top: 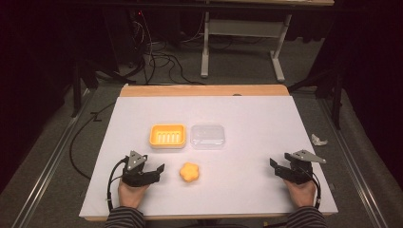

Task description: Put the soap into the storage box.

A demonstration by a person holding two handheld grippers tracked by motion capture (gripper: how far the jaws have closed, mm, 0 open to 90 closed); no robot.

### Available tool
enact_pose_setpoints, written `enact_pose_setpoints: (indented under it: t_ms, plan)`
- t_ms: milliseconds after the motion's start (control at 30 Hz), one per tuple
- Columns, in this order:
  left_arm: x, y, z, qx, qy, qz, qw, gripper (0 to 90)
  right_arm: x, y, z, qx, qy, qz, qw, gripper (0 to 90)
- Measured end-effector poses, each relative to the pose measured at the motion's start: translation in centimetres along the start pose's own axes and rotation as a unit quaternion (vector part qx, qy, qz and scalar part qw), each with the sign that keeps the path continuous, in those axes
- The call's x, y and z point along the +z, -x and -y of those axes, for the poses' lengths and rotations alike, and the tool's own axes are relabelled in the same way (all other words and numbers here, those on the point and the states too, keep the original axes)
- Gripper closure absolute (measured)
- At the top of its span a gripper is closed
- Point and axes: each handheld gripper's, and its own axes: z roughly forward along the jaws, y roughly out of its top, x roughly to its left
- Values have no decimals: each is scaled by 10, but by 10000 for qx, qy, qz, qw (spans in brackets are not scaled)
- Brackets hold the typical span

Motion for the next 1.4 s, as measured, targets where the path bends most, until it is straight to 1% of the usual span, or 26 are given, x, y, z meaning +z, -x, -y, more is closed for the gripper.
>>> enact_pose_setpoints:
  t_ms: [100,200,267,300,400,433,467,500,567,633,700,800,867,900,967,1000,1067,1233,1333,1367,1400]
  plan:
    - [0,0,0,-1,-18,21,10000,238,0,0,0,3,-3,-1,10000,318]
    - [0,1,0,62,-61,27,10000,240,0,0,0,0,-3,4,10000,318]
    - [1,1,0,49,-53,19,10000,241,0,0,0,26,15,8,10000,319]
    - [0,1,0,105,-68,51,9999,249,0,0,0,26,15,11,10000,321]
    - [0,3,0,123,-27,56,9999,254,0,0,0,-3,4,8,10000,321]
    - [-1,3,0,159,-7,48,9999,255,0,0,0,3,4,13,10000,321]
    - [-1,3,0,152,-1,55,9999,261,0,0,0,1,3,24,10000,321]
    - [-1,4,0,77,-6,90,9999,266,0,-1,0,10,5,45,10000,320]
    - [-2,5,0,25,-1,134,9999,269,0,-1,0,-12,14,51,10000,320]
    - [-2,7,0,7,-12,173,9998,269,0,-1,0,-17,12,53,10000,321]
    - [-2,8,1,26,-51,181,9998,265,0,-1,0,7,8,45,10000,321]
    - [-2,9,1,-32,-187,147,9997,254,0,-1,0,6,12,41,10000,321]
    - [-4,9,1,-16,-235,143,9996,246,0,-1,0,-12,11,47,10000,322]
    - [-4,10,1,-10,-237,162,9996,240,0,-1,0,-22,3,51,10000,323]
    - [-6,13,1,-60,-226,225,9995,237,0,-1,0,-40,-3,53,10000,324]
    - [-8,14,1,-32,-245,260,9994,237,0,-1,0,-40,-3,53,10000,324]
    - [-10,18,1,-46,-218,329,9992,223,1,-1,0,-21,-47,51,10000,326]
    - [-15,30,1,27,-231,515,9984,202,1,0,0,-37,-41,47,10000,325]
    - [-17,37,1,67,-281,625,9976,178,1,0,0,-34,-39,61,10000,325]
    - [-19,42,2,72,-300,694,9971,173,1,-1,0,-39,-40,57,10000,325]
    - [-19,42,2,72,-300,694,9971,169,1,-1,0,-22,-41,58,10000,325]
